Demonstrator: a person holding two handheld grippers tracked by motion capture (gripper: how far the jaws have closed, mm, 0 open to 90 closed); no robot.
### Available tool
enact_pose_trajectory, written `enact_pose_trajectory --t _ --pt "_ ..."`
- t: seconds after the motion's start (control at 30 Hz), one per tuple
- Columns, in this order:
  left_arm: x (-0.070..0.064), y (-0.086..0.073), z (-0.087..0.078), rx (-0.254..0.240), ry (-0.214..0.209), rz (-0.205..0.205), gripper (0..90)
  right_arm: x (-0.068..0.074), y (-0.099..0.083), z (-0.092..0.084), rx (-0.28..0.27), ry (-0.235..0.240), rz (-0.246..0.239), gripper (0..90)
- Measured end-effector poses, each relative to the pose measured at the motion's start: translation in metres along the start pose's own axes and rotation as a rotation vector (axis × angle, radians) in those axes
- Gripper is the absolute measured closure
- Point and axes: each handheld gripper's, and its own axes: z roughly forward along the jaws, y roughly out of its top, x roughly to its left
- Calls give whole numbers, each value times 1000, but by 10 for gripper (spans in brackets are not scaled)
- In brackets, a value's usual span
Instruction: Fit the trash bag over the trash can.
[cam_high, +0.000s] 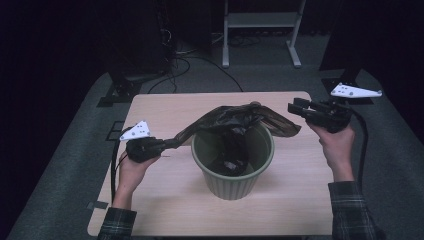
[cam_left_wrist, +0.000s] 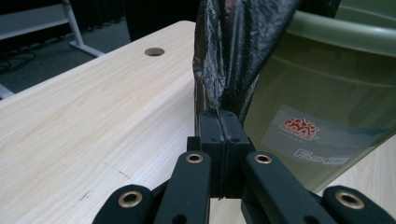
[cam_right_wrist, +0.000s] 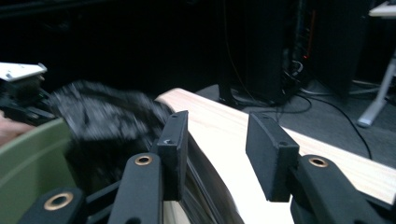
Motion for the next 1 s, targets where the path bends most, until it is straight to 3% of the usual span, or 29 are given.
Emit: enact_pose_trajectory --t 0.07,0.27,0.43,0.53,0.57,0.63,1.0 --pt "-1 1 0 -3 -1 2 895 2 6 3 -9 36 -6 567" --pt "-2 3 0 0 -4 8 895 16 6 34 46 114 -32 553" --pt "-2 3 -1 -2 -7 10 895 24 -1 63 114 130 -53 557" --pt "-3 3 -1 -8 -10 6 895 25 -4 74 125 133 -57 762" --pt "-3 3 -1 -11 -13 4 896 26 -5 74 126 136 -53 837" --pt "-3 3 -2 -23 -23 -1 896 28 -5 72 119 139 -63 891" --pt "-9 1 -7 -69 -60 -30 895 49 -16 24 68 194 -99 899"
